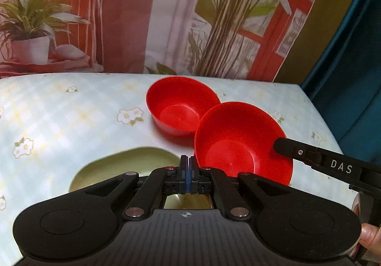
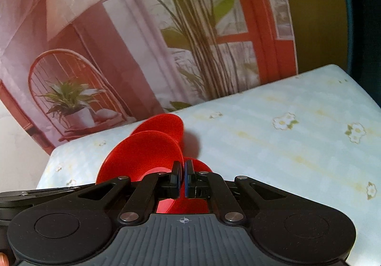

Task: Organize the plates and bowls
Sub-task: 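Carry the red bowl with the right gripper toward another red bowl, then lower the red bowl into the other red bowl and open the right gripper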

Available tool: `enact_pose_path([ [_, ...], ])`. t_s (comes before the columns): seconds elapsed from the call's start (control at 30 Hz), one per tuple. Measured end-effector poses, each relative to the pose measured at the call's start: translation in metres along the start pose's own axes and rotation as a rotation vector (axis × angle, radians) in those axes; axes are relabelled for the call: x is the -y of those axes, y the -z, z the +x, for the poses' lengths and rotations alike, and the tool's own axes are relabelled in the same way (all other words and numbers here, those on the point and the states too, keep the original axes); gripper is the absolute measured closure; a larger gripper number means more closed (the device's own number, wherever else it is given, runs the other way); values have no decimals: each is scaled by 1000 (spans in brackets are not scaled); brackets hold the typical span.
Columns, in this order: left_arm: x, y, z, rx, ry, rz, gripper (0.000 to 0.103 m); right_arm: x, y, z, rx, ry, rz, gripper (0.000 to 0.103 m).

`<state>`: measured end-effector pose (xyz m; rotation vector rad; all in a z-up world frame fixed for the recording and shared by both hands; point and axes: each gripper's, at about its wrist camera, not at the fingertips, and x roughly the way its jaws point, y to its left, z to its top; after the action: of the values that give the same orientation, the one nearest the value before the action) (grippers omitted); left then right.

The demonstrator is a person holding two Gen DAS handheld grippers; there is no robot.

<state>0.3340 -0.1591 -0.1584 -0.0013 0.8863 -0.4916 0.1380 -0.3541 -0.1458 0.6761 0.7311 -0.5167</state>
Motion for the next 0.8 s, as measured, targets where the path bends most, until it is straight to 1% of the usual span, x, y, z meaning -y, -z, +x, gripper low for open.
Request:
enact_pose_path([
  [0.17, 2, 0, 8, -28, -20, 20, 102, 7, 10, 8, -18, 14, 6, 100],
  [0.23, 2, -1, 11, -34, -16, 22, 102, 9, 13, 11, -27, 14, 14, 99],
  [0.53, 7, -1, 20, -56, -28, 58, 102, 17, 14, 16, -38, 37, 29, 99],
  [0.67, 7, -2, 21, -61, -6, 48, 101, 18, 15, 17, -42, 48, 24, 99],
  [0.8, 8, -2, 21, -60, -10, 56, 101, 17, 15, 18, -43, 60, 15, 99],
])
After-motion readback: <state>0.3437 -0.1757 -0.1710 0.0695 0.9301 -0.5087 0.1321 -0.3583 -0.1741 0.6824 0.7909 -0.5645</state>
